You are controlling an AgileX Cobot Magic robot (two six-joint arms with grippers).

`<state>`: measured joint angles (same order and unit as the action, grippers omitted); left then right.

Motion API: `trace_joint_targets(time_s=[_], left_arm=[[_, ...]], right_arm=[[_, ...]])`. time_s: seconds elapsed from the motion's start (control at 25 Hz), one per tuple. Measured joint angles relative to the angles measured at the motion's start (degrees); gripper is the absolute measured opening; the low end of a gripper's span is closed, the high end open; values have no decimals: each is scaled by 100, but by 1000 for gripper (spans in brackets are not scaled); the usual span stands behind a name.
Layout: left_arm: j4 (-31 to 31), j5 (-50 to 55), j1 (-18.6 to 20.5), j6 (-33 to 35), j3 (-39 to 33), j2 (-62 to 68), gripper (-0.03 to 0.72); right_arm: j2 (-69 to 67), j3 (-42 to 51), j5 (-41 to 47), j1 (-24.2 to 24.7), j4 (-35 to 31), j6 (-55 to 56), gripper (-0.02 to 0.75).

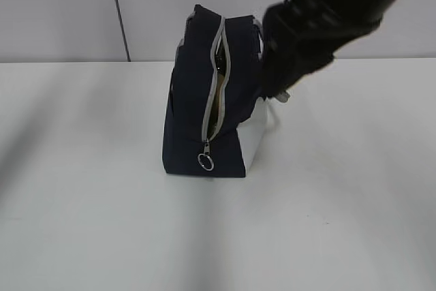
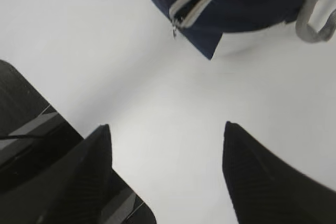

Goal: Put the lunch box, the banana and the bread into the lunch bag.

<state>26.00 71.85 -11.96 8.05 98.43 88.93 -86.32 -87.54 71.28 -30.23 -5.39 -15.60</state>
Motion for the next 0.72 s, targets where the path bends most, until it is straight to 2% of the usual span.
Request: trace_joint_targets(time_s=[0.16, 0.32, 0.52, 0.72], left_arm=[[-12, -5, 0, -10, -549, -4, 401], [-42, -11, 0, -4, -984, -4, 384], [-77, -38, 0, 2, -1163, -4, 377], [-154, -50, 0, 112, -1163, -11, 375]], right_arm=[[541, 1155, -974, 0, -155, -380, 479], [913, 2340, -2476, 0, -627, -1007, 479], [954, 3806, -4491, 0, -1887, -2307, 479], [900, 4731, -6071, 0, -3287, -3503, 478]])
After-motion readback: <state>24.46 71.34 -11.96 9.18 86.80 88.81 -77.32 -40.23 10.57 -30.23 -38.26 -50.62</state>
